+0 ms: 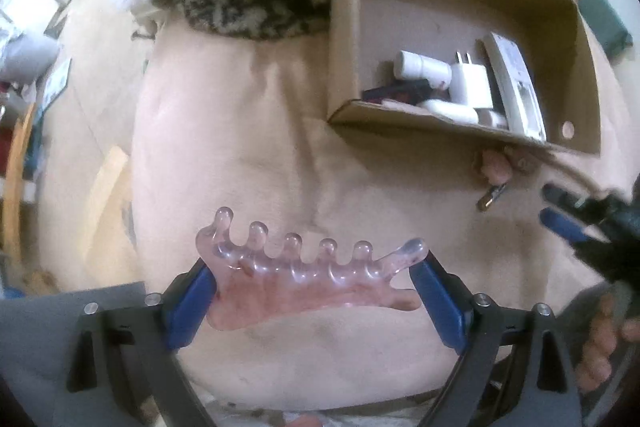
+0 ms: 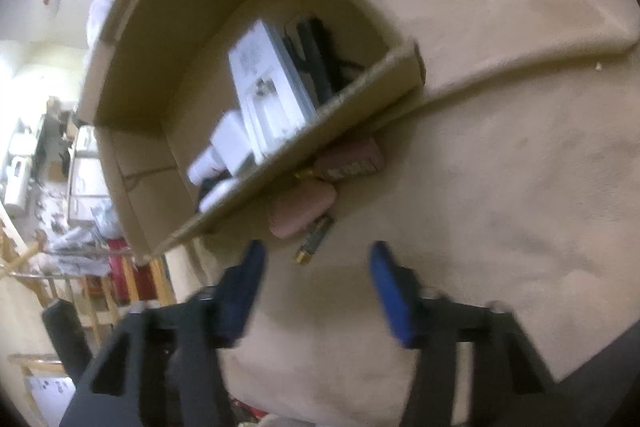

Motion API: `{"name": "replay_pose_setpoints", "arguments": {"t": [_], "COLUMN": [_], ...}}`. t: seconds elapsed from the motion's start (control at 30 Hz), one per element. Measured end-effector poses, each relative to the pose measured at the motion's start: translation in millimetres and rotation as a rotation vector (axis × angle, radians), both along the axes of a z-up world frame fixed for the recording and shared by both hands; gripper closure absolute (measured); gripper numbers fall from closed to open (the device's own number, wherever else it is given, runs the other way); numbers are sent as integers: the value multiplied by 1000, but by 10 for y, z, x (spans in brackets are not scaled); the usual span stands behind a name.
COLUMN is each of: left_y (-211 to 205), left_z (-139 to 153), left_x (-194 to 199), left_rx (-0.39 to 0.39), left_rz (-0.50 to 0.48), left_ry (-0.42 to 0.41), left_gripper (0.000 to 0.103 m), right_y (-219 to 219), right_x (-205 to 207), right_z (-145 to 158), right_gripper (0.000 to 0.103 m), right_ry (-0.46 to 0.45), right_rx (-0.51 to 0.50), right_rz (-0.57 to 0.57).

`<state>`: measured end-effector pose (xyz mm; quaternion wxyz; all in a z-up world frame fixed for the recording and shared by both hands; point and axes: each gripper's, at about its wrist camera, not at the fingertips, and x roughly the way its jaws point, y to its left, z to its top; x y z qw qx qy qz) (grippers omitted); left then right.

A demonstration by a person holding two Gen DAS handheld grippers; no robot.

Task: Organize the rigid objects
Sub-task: 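Grasp the AA battery with right tool while left tool holds toe separator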

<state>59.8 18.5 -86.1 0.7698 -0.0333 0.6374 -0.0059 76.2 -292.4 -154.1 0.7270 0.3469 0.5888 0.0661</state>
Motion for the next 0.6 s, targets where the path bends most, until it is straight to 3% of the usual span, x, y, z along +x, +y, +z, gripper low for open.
{"name": "replay_pose_setpoints", "arguments": {"t": [0.13,0.43,0.53,0.6], "left_y": [-102,-36,-91,-87], "left_z": [-175,-288,-246,-223], "left_x": [116,105,95,68], "left_rx": [-46,-30,-31,-24], "left_rz": [31,34,27,24], "left_ry": [32,38,38,31], "left_gripper": [11,11,11,11], "right_y": [123,580,692,658], "right_x": [96,304,308,240], "right_z": [-149,-266,-242,-216], "right_gripper": [66,67,88,92], "right_ry": [47,53,28,23], "right_rx": [-41,-199,-312,-306], "right_rz": [39,121,150,151]}}
